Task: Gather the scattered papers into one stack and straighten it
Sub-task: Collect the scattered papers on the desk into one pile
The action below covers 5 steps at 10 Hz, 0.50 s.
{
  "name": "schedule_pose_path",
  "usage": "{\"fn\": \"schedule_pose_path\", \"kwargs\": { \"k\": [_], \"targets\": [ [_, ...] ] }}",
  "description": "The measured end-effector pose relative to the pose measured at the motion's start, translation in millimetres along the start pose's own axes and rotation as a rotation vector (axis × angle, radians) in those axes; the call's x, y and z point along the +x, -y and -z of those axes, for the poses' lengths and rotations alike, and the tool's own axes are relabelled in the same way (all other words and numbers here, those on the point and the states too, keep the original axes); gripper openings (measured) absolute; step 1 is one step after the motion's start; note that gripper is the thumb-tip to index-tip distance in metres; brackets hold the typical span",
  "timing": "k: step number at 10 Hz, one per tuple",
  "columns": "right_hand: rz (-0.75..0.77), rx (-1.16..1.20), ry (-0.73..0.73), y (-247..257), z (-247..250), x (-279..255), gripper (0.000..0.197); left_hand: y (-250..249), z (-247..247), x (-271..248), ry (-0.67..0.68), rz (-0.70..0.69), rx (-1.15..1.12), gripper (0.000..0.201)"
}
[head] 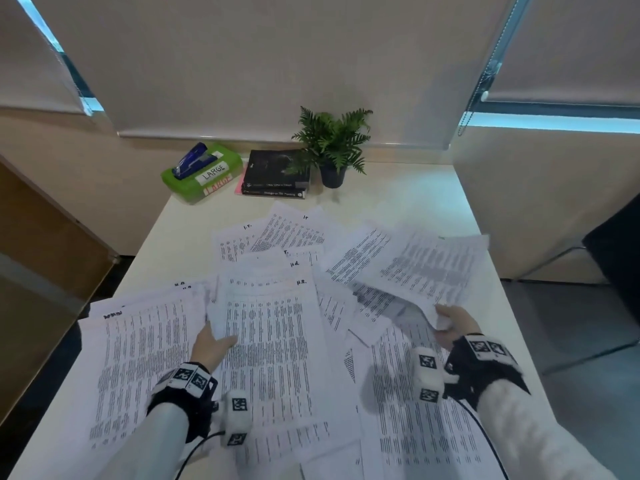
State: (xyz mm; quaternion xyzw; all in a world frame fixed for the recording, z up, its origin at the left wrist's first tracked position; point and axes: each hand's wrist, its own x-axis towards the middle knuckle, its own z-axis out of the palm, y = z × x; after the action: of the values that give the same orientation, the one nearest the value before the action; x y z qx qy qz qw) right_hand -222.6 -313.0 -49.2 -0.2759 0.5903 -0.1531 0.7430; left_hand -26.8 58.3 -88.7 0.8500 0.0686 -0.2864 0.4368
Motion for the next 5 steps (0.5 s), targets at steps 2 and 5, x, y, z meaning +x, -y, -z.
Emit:
{"fn": "schedule_pose_path", "kwargs": {
  "k": [2, 5],
  "targets": [
    [-0.019, -0.261, 0.176, -37.6, -13.9, -45.0, 0.052, -16.6, -23.0, 1.4, 0.052, -0.009, -0.054, 0.067],
    [0.152, -1.078, 0.333, -119.9, -32.1, -75.5, 0.050, -34.1, -33.0, -7.8, 0.184, -0.009, -0.380, 0.095]
  ]
}}
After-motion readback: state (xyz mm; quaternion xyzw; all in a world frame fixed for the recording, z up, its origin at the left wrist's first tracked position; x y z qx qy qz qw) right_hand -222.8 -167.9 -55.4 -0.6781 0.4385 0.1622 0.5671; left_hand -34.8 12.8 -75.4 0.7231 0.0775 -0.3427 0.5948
